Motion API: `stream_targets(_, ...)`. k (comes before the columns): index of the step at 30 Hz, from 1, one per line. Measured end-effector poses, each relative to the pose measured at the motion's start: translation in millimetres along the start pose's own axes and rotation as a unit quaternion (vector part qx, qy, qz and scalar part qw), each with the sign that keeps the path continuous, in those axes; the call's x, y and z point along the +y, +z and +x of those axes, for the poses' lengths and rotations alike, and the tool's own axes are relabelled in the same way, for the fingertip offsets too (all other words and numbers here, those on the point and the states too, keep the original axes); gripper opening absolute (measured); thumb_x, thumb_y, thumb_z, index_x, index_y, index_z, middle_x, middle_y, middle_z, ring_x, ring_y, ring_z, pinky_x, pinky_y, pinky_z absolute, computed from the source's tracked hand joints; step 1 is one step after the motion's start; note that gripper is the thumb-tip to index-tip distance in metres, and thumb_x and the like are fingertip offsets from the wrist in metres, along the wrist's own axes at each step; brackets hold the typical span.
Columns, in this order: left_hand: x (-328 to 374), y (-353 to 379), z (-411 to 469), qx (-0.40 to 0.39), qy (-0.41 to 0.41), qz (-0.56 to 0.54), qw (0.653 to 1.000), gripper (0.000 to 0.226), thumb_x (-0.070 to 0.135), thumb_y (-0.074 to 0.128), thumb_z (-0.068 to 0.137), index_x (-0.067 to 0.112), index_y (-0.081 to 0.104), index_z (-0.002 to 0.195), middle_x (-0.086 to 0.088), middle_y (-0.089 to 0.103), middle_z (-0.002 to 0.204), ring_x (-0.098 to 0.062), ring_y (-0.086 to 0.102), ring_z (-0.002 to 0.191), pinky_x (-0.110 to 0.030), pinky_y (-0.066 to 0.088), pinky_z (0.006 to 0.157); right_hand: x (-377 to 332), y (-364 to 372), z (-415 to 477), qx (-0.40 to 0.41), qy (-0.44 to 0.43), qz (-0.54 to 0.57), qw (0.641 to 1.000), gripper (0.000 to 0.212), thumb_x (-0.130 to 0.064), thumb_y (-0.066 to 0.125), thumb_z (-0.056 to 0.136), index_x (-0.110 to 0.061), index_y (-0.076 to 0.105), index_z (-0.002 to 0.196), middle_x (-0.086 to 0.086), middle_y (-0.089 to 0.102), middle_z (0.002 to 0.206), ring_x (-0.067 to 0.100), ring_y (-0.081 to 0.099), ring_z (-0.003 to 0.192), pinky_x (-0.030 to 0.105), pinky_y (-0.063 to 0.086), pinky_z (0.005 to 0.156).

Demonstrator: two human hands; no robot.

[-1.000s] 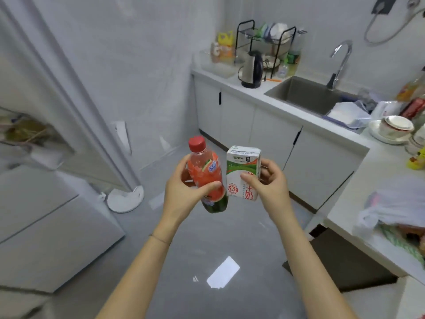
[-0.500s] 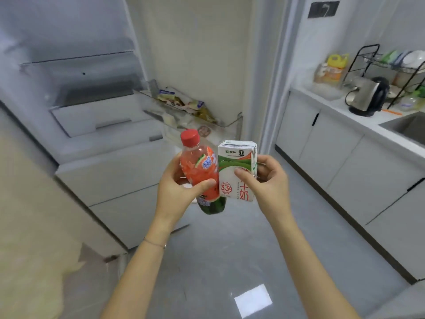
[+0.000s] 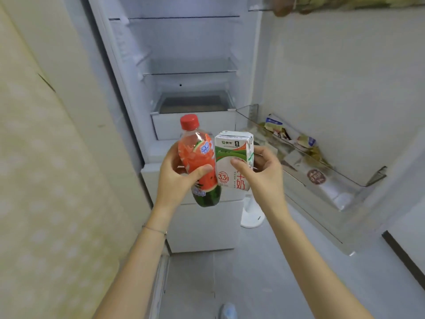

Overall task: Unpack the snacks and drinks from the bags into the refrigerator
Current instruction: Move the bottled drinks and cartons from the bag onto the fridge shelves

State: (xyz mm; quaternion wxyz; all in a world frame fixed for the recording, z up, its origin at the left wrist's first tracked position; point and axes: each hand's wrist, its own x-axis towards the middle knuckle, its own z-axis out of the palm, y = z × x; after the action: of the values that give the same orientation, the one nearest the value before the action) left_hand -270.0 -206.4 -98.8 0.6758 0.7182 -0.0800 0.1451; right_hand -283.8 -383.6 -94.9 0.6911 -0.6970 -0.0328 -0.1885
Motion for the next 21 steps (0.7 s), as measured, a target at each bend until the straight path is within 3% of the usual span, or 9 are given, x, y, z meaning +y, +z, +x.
stream_targets(3,-1.2,-10.7,39.8,0.028,0.007,0.0,1.0,0.068,0.038,0.078,0.062,0.035,0.049,0.124,0.013,0.061,0.119,-0.008,0.063,0.106,-0.021,0.056,0.076,5.0,25.5,44.2,-0.01,-0.013,0.01,1.0,0.039,-0.02,0.077,0.079,-0.012,0.059,0.113,-0.003,0.07,0.106,0.011,0.069,0.095,0.03,0.06,0.074)
stream_targets(7,0.8,-20.7,94.5,0.056,0.026,0.009,0.998,0.057,0.039,0.078,0.061,0.043,0.053,0.111,0.023,0.064,0.107,0.005,0.064,0.097,-0.017,0.054,0.071,5.7,56.3,102.5,-0.034,-0.027,0.024,0.999,0.03,-0.024,0.076,0.08,-0.027,0.059,0.103,-0.01,0.07,0.102,0.007,0.069,0.092,0.024,0.058,0.07)
stream_targets(11,2.0,-29.6,151.1,0.074,0.048,0.008,0.996,0.056,0.038,0.078,0.062,0.043,0.054,0.111,0.027,0.067,0.102,0.004,0.064,0.098,-0.017,0.053,0.072,4.1,85.6,159.7,-0.05,-0.035,0.062,0.996,0.033,-0.02,0.075,0.081,-0.019,0.059,0.109,-0.007,0.07,0.102,0.005,0.07,0.089,0.018,0.055,0.064)
stream_targets(16,0.0,-40.9,213.4,0.1,0.078,0.01,0.992,0.056,0.037,0.078,0.062,0.043,0.052,0.112,0.02,0.063,0.11,0.004,0.063,0.099,-0.015,0.053,0.072,3.4,119.1,224.4,-0.062,-0.049,0.089,0.993,0.036,-0.015,0.076,0.08,-0.009,0.06,0.112,0.002,0.072,0.103,0.012,0.071,0.091,0.024,0.058,0.068)
stream_targets(21,-3.6,-54.0,272.6,0.113,0.1,0.022,0.988,0.064,0.04,0.075,0.065,0.036,0.049,0.124,0.016,0.061,0.118,-0.004,0.061,0.105,-0.013,0.053,0.074,5.4,146.5,280.9,-0.054,-0.046,0.092,0.993,0.025,-0.015,0.076,0.081,-0.02,0.06,0.099,0.0,0.073,0.099,0.013,0.072,0.087,0.033,0.059,0.069)
